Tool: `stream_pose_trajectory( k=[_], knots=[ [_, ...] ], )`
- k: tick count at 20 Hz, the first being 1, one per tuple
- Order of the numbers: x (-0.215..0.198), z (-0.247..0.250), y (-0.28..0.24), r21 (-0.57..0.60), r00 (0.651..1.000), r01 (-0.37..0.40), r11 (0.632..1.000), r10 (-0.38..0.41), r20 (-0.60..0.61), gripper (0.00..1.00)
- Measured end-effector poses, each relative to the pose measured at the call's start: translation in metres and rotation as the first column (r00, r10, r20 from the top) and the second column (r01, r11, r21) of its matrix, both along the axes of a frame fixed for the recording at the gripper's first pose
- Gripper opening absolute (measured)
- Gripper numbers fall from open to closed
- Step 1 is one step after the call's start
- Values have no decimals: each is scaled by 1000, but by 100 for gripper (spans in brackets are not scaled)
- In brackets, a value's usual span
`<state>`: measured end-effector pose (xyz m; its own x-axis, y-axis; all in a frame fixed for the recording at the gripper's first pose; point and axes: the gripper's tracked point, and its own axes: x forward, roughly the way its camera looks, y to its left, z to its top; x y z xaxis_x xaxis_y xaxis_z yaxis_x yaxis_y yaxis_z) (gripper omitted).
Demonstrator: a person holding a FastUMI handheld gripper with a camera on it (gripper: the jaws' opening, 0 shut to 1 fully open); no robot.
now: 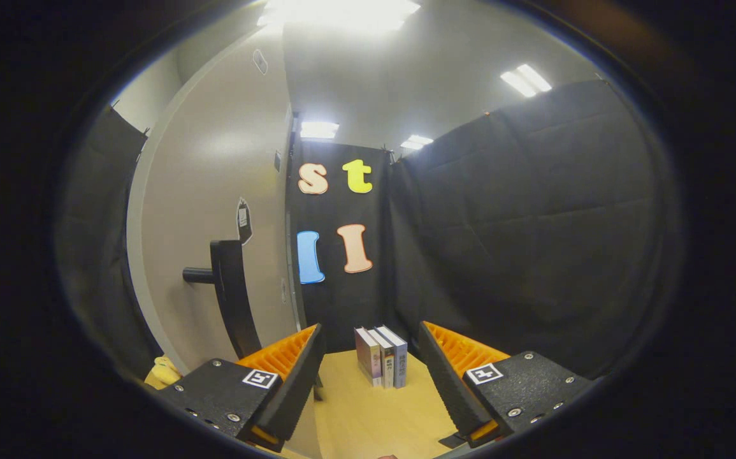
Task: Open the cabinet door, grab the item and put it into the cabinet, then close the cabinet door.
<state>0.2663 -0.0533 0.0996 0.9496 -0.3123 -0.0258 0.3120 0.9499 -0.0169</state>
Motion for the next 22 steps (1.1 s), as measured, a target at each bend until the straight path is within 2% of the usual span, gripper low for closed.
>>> stream_pose_trajectory(
  k=[9, 22],
  knots=[
    [24, -4, 70, 16, 992, -129, 992, 129, -6, 91],
    [69, -10, 160, 25, 955, -297, 954, 298, -7, 92]
  ],
)
